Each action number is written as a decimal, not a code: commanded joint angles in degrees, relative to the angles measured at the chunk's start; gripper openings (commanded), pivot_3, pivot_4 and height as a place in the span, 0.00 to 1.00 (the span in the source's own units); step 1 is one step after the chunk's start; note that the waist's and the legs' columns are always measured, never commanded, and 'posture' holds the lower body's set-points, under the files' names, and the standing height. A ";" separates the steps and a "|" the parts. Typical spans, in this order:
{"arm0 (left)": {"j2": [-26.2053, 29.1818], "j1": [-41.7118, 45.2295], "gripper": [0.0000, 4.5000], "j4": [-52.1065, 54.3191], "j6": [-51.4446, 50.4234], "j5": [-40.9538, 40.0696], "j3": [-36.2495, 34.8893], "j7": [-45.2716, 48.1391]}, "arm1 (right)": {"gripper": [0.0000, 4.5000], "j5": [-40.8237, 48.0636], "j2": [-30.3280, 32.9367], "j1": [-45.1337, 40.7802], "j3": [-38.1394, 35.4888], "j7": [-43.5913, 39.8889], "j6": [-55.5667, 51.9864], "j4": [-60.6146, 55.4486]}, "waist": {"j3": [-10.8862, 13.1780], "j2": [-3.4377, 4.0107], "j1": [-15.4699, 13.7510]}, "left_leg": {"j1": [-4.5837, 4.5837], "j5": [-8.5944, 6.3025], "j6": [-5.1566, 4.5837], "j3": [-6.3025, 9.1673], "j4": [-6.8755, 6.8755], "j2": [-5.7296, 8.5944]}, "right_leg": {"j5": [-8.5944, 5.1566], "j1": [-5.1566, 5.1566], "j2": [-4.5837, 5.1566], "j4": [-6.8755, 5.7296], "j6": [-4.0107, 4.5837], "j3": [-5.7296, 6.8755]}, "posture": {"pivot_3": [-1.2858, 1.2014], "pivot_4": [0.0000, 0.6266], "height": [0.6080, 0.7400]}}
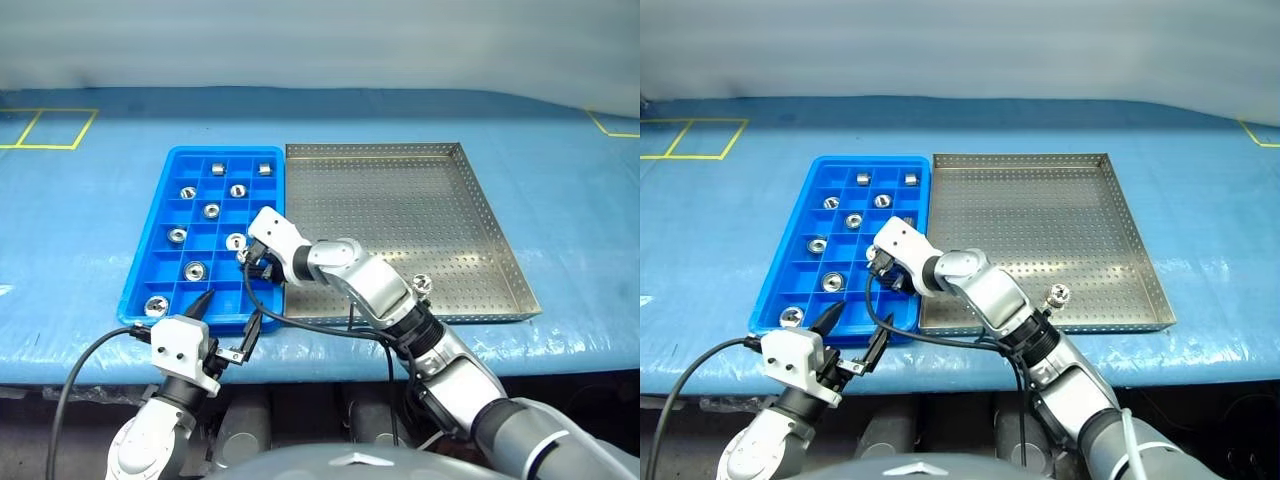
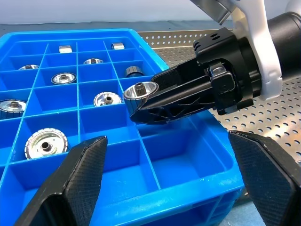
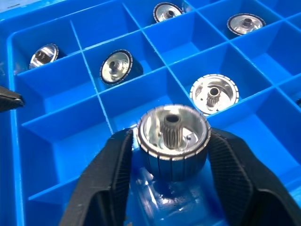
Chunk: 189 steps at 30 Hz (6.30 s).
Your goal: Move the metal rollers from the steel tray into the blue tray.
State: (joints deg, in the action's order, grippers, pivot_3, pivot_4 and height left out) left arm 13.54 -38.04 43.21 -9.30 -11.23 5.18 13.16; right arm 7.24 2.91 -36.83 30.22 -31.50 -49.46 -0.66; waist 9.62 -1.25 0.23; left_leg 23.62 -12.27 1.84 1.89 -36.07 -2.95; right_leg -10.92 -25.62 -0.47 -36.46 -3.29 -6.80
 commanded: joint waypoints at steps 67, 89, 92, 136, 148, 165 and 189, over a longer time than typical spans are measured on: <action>7.29 13.50 1.00 -3.58 -3.18 -2.58 3.38 10.63 | 0.38 3.14 15.98 13.29 -18.73 15.70 -26.22 -24.42 | -0.22 -0.29 9.18 | -0.15 -0.07 -0.14 -0.08 -0.19 0.01 | 0.05 0.09 -0.04 -0.31 -0.09 -0.15 | 0.52 0.24 1.00; -4.64 -0.60 1.00 -0.04 10.85 7.76 -2.48 -5.39 | 0.38 3.40 2.73 -1.61 -3.03 4.06 2.58 -8.62 | -0.18 -0.28 0.11 | -0.10 -0.07 -0.14 -0.08 -0.12 -0.01 | 0.01 0.03 -0.05 -0.25 -0.02 -0.08 | 0.65 0.24 1.00; -6.22 -4.69 1.00 -0.39 14.56 8.27 -2.30 -6.26 | 0.38 3.57 0.72 -0.71 -1.01 1.97 5.87 -6.52 | -0.16 -0.28 -1.20 | -0.07 -0.07 -0.14 -0.08 -0.12 -0.01 | 0.01 0.01 -0.03 -0.21 -0.02 -0.08 | 0.66 0.24 1.00; 8.86 7.34 1.00 0.94 2.09 -9.06 -10.44 8.26 | 0.99 8.71 10.98 21.20 -17.95 3.66 5.04 -25.35 | -0.14 -0.14 1.36 | 0.01 -0.26 -0.01 -0.21 -0.10 -0.12 | 0.03 0.13 -0.03 0.32 -0.07 -0.01 | 0.53 0.24 1.00; 8.89 9.79 1.00 1.50 -1.15 -9.43 -9.43 9.17 | 0.99 8.68 11.97 22.69 -19.83 6.35 3.97 -25.98 | -0.13 -0.16 3.84 | -0.03 -0.26 -0.02 -0.20 -0.65 -0.10 | 0.03 0.14 -0.03 -0.24 -0.07 -0.06 | 0.52 0.24 1.00; 8.50 9.22 1.00 1.19 -1.24 -9.66 -9.27 9.99 | 0.99 9.23 12.63 22.10 -19.07 6.34 3.50 -25.43 | -0.12 -0.16 4.47 | -0.02 -0.28 -0.04 -0.19 -0.91 -0.10 | 0.03 0.12 -0.05 -0.42 -0.07 -0.08 | 0.52 0.24 1.00; 7.92 8.54 1.00 0.57 -0.68 -9.43 -9.09 11.49 | 0.99 9.54 13.21 22.07 -18.39 6.39 2.75 -26.06 | -0.12 -0.17 4.70 | -0.01 -0.29 -0.04 -0.20 -0.95 -0.10 | 0.03 0.11 -0.04 -0.40 -0.08 -0.09 | 0.52 0.24 1.00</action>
State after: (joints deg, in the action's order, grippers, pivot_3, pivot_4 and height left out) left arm 21.66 -29.43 43.20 -10.88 -20.46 -3.92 24.33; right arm 16.10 16.11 -14.26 11.96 -25.08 -46.83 -24.72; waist 9.50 -1.42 4.94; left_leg 23.61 -12.55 1.80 1.69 -37.02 -3.06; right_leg -10.89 -25.50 -0.51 -36.86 -3.36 -6.89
